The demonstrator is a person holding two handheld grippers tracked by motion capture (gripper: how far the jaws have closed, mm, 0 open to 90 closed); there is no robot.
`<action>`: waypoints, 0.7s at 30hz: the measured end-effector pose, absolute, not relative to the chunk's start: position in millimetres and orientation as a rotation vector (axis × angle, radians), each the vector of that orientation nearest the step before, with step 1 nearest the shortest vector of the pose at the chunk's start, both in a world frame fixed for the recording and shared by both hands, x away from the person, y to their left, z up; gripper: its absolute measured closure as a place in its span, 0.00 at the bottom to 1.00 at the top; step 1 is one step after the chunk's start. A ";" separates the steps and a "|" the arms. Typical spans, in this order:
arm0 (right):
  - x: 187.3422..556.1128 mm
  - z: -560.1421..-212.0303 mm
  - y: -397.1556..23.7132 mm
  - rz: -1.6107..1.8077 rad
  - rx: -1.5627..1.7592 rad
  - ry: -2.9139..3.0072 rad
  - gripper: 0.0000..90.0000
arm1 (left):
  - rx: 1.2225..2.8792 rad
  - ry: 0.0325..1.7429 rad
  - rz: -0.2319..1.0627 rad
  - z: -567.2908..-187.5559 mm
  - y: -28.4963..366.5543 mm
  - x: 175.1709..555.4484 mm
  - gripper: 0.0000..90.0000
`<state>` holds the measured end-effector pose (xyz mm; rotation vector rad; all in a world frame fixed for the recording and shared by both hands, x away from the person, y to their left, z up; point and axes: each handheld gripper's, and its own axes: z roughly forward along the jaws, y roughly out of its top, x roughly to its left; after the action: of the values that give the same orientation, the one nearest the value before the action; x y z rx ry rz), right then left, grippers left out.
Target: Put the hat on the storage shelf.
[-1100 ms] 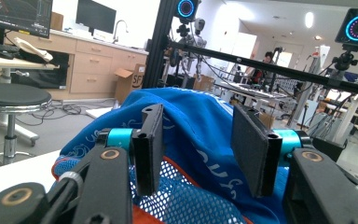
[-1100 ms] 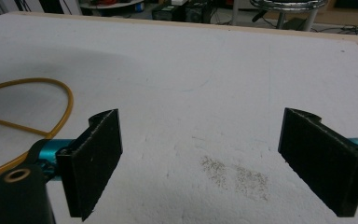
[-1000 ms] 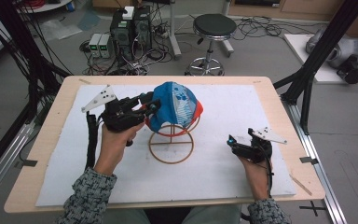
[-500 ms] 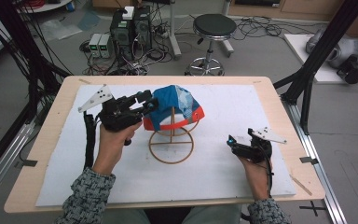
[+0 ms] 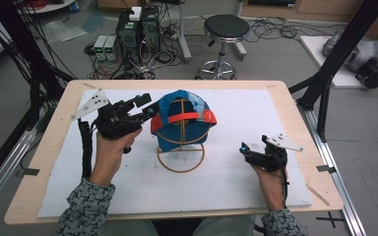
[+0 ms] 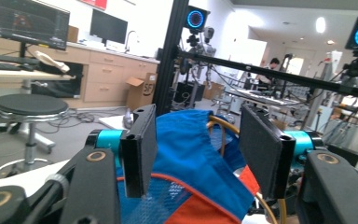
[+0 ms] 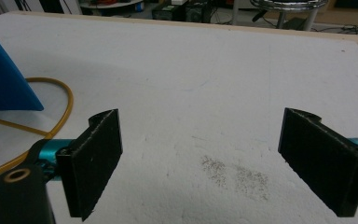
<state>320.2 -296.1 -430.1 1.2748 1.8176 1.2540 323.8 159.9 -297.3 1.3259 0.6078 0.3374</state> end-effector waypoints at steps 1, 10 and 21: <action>320.2 -430.1 -296.0 1.254 1.275 1.817 0.14 | 1.326 0.608 0.337 -297.3 159.9 323.8 0.51; 320.3 -430.1 -296.0 1.255 1.278 1.815 0.14 | 1.331 0.639 0.404 -297.7 182.6 320.0 0.51; 320.9 -430.2 -296.3 1.254 1.278 1.812 0.14 | 1.362 0.690 0.494 -306.0 207.6 315.3 0.46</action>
<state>320.9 -296.3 -430.2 1.2775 1.8122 1.2544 315.3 207.6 -306.0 1.3623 0.6905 0.4940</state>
